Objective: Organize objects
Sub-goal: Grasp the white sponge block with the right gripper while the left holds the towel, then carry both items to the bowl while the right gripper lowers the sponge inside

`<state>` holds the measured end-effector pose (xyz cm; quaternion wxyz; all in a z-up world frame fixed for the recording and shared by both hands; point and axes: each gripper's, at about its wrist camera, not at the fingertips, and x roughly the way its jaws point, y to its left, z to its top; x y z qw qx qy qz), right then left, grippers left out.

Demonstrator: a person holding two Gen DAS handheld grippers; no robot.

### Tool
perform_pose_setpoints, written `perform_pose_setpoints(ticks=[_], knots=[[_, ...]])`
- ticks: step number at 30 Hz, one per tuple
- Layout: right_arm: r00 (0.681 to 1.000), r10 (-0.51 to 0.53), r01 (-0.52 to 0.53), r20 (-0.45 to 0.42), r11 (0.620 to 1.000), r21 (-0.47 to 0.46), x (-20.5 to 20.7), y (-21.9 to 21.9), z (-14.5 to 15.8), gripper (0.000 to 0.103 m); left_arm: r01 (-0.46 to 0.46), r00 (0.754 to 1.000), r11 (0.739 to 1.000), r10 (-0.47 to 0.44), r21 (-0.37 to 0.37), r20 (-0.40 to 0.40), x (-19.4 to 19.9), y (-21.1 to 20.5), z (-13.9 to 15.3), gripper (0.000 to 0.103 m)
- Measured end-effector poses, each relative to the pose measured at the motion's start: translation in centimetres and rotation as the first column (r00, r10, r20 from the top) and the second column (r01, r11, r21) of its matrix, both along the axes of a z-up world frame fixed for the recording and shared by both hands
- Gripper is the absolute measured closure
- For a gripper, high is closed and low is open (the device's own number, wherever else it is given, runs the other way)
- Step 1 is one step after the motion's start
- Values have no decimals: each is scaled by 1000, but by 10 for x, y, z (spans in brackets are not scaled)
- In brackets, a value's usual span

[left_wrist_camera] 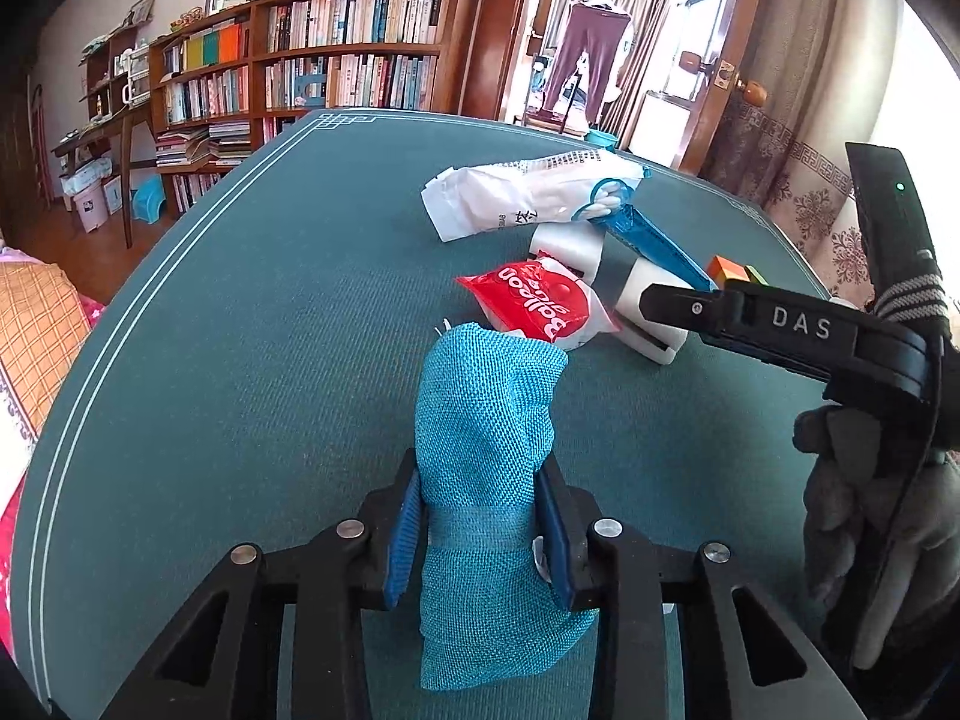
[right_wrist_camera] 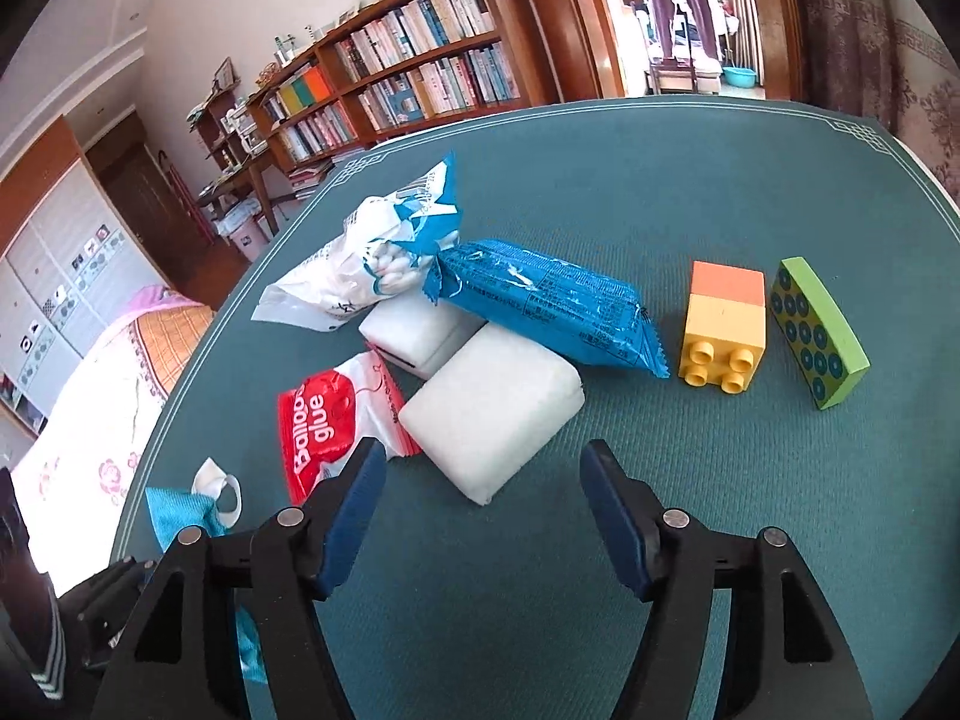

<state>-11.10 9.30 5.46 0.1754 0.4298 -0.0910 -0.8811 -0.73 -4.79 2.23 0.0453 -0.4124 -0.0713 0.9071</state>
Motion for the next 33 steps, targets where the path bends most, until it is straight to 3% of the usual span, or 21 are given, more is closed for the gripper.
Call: perform_pose_setpoints(ticks=[5,10,13,19,25,33], knots=[[997,-69,69,39,997,16,-23,-11,-5,34,6,1000,1000,-6,2,-3,0,-1,0,66],[996,-92,90,11,989,117,-31,-25,-4,35,10,1000,1000,-10,2,-5,1,0,1,66],[997,-77,78,-12,982,173,-27,-28,-4,43,11,1000,1000,-11,2,-7,1,0,1,66],[999,-12,21,-50,982,187,-4,-27,6,53,25,1000,1000,-25,-2,-17,4,6,4,66],[997,27,-16,-77,990,141,30,-10,21,54,39,999,999,-40,-5,-34,9,12,11,66],[995,3,5,-97,997,79,62,20,38,54,64,997,998,-65,-7,-50,13,26,21,66]])
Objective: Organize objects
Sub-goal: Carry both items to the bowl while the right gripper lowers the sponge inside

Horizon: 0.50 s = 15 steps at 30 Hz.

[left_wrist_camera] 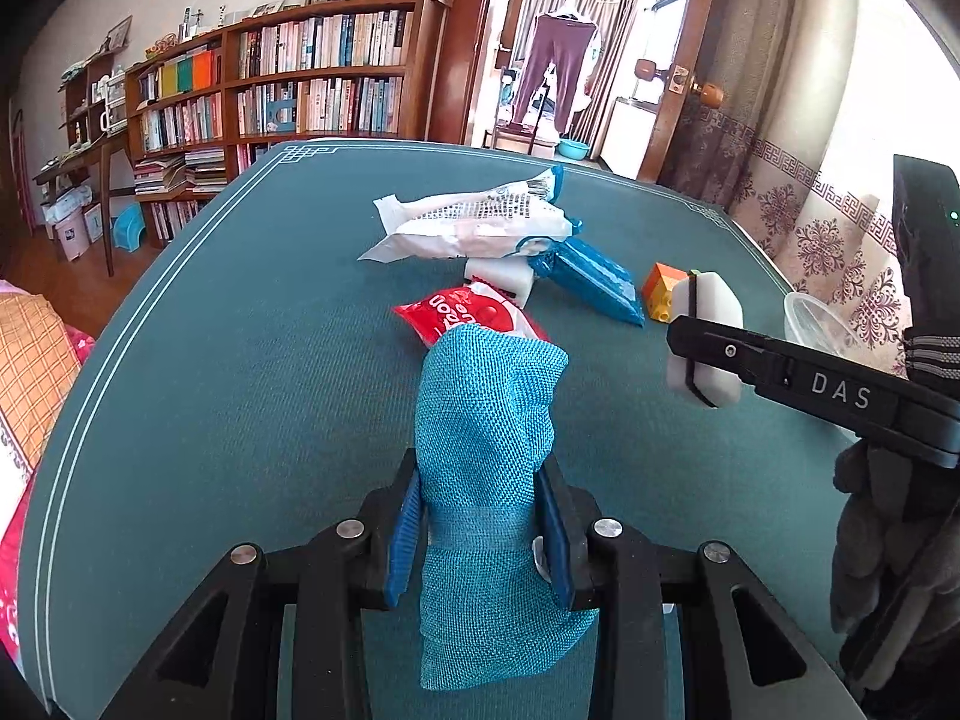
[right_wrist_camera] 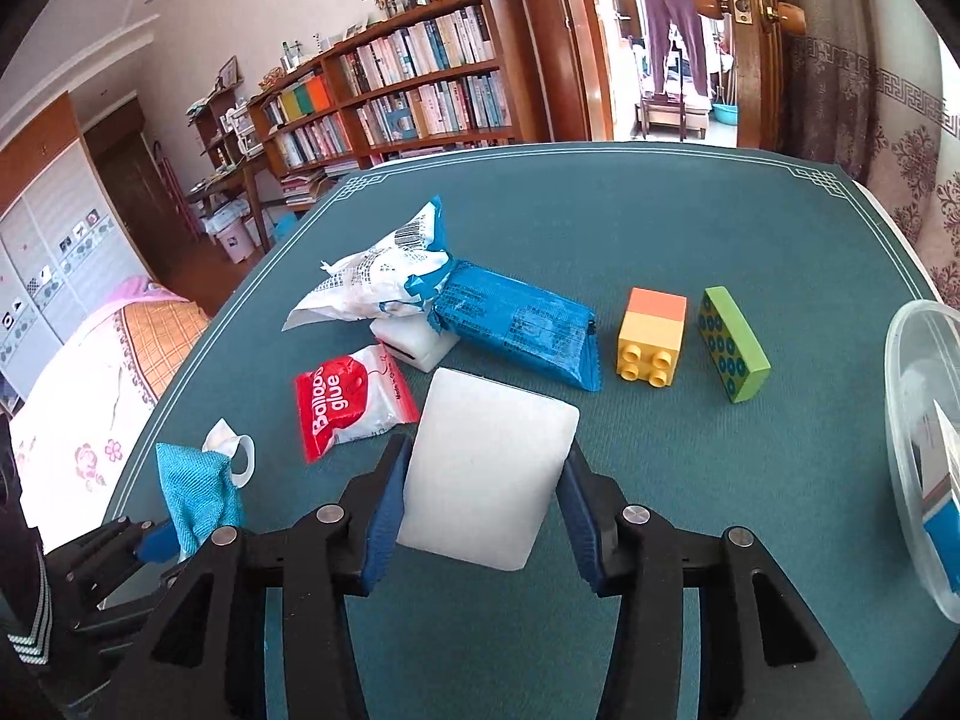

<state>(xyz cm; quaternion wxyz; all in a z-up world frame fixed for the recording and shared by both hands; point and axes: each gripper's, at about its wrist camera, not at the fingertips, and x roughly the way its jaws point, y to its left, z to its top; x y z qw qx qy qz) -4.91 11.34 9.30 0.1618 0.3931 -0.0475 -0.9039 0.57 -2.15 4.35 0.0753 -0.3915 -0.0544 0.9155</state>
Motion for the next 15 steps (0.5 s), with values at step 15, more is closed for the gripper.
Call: perform_pose_setpoints(ticks=[15], knots=[[988,-128,124,-84,991,-57,47,89,33,54,72,997,996,-73,-43,-19,0,44,12,66]])
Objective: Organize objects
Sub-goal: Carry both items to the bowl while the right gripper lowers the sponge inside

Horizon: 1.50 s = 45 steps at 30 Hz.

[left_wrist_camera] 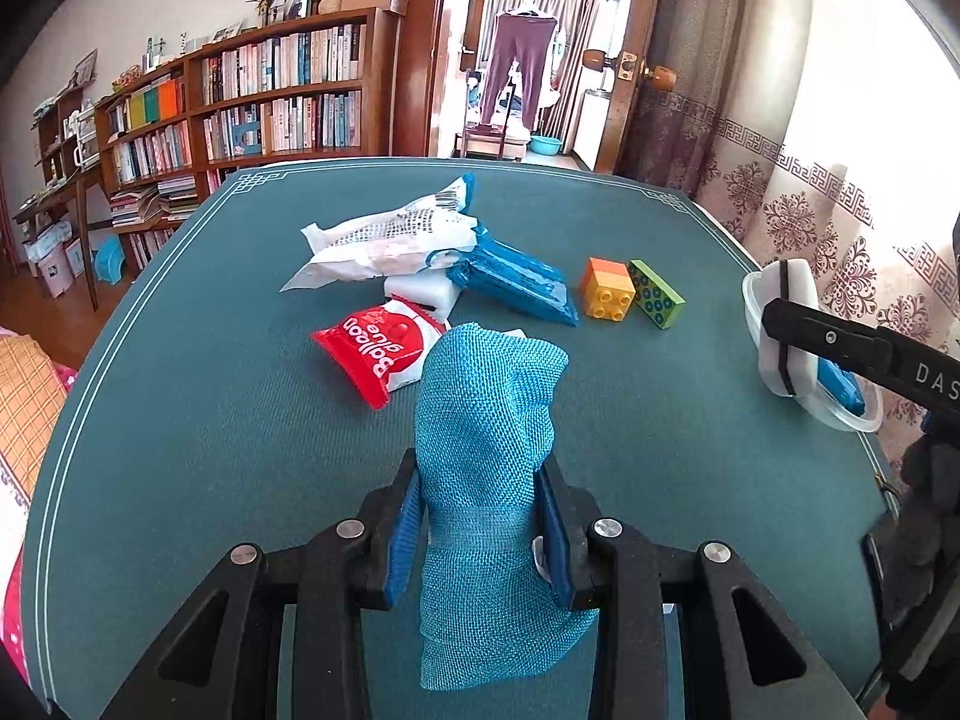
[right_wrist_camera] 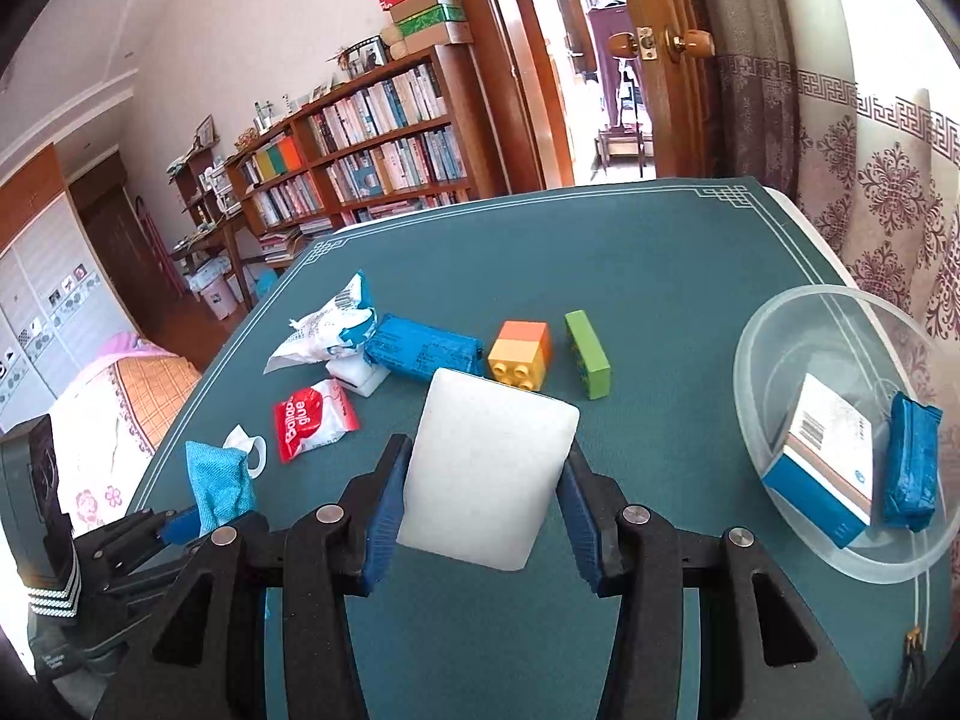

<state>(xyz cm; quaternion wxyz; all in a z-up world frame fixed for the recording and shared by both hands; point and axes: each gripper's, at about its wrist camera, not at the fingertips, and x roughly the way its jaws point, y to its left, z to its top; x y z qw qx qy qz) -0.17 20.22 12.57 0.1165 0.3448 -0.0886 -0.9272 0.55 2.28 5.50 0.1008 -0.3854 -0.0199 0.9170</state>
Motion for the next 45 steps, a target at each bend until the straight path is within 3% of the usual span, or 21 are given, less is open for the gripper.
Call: perform_pose_setpoints(ticks=[8,22,36,40,43,45], knots=[[988,-153,153,-11,988,-16,12,74,5,54,58,998,998,-58,-26,-14,-4,36,8,66],[928,-372,371,27,928,17,15,180,-11,54,143,989,988,-145,-55,-33,-10,87,18,66],[924,-361,353,125,932,83,-7,199,-51,53,186,981,980,-189,-65,-38,-15,112,25,66],[927,-359,350,108,932,92,-3,197,-51,52,202,977,977,-206,-61,-52,-19,120,32,66],[930,-360,354,82,932,75,4,196,-45,42,215,973,975,-219,-55,-68,-26,129,40,66],[930,-364,360,56,930,69,10,196,-40,41,228,969,972,-232,-56,-81,-30,138,46,66]])
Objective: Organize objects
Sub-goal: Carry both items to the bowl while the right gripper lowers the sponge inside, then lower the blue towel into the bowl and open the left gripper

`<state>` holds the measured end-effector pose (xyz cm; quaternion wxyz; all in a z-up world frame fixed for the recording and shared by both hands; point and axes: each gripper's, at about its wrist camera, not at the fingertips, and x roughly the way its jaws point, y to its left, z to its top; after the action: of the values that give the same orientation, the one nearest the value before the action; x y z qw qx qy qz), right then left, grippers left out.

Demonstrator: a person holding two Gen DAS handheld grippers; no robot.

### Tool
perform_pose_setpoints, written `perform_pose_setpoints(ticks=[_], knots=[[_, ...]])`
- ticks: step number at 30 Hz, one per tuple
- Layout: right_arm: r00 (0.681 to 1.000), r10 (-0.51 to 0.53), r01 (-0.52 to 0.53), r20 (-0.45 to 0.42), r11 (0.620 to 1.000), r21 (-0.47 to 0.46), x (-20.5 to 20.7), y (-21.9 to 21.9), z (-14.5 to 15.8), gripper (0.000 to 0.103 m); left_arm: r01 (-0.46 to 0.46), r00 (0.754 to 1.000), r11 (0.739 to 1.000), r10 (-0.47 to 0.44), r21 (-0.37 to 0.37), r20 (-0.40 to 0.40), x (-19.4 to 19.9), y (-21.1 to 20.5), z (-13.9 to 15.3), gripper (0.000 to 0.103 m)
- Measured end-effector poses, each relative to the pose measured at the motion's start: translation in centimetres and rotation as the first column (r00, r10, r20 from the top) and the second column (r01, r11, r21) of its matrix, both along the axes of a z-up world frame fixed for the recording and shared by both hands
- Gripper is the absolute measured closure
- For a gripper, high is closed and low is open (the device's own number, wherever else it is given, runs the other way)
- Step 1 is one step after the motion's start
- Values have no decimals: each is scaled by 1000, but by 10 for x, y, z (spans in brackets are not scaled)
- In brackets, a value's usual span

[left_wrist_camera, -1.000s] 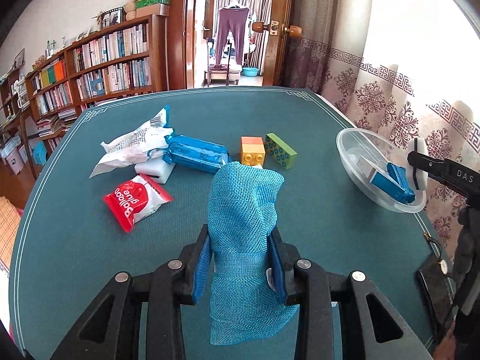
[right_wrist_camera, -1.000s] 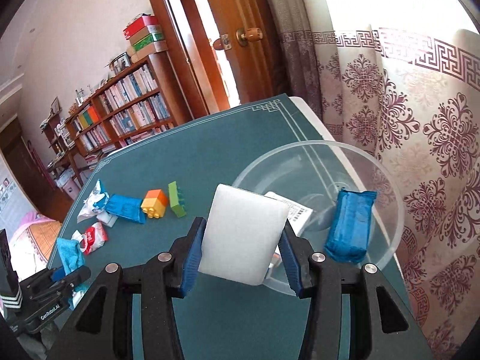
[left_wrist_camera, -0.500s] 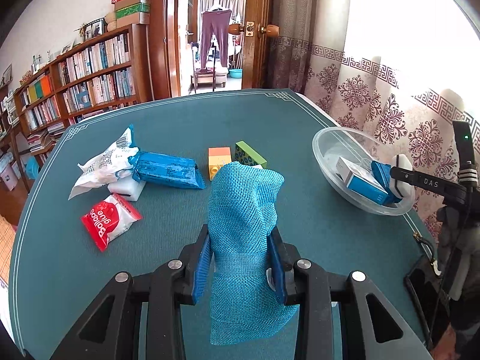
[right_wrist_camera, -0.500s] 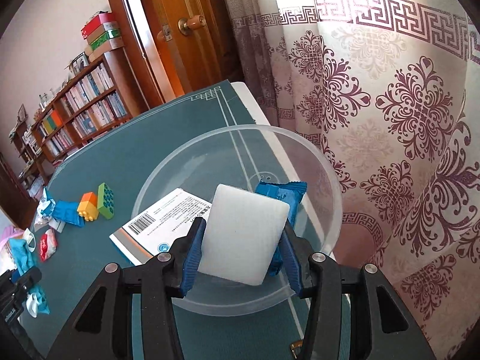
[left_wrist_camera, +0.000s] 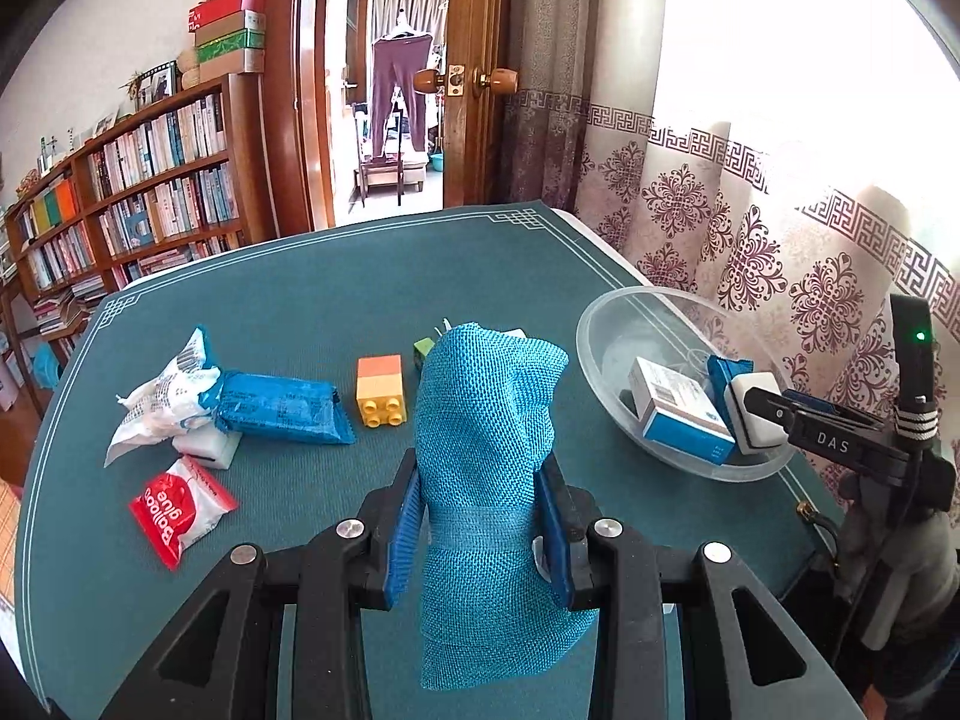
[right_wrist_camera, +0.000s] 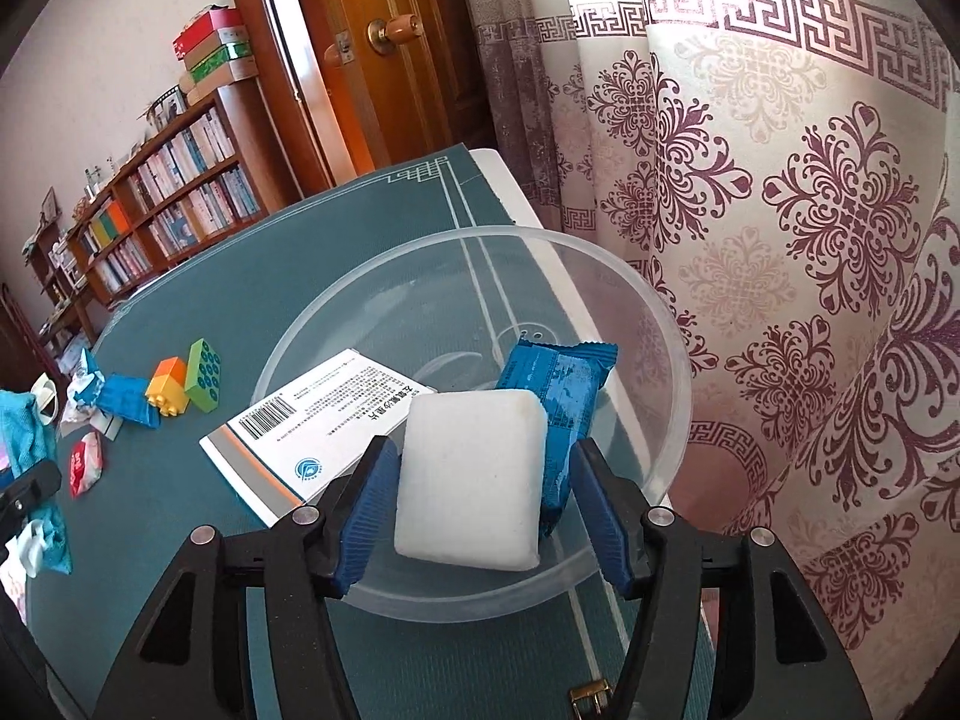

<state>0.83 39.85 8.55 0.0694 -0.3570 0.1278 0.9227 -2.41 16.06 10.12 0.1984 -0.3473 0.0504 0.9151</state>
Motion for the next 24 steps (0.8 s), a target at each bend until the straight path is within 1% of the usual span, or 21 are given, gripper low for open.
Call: perform_pose_setpoints(ticks=[6,12,18,24], knots=[[999,-7,6,-39,1000,-16,14,1,7,41,66,998,998,-65,21,-17,-17,29,12,66],[997,-4,1,-74,999,-37,25,3,11,41,140,990,989,-141,51,18,-40,61,13,66],[995,-4,-2,-99,998,-61,30,6,14,41,173,984,985,-173,14,37,-61,93,8,66],[995,-12,3,-100,996,-87,30,13,11,41,222,974,975,-221,-8,51,-70,122,2,65]])
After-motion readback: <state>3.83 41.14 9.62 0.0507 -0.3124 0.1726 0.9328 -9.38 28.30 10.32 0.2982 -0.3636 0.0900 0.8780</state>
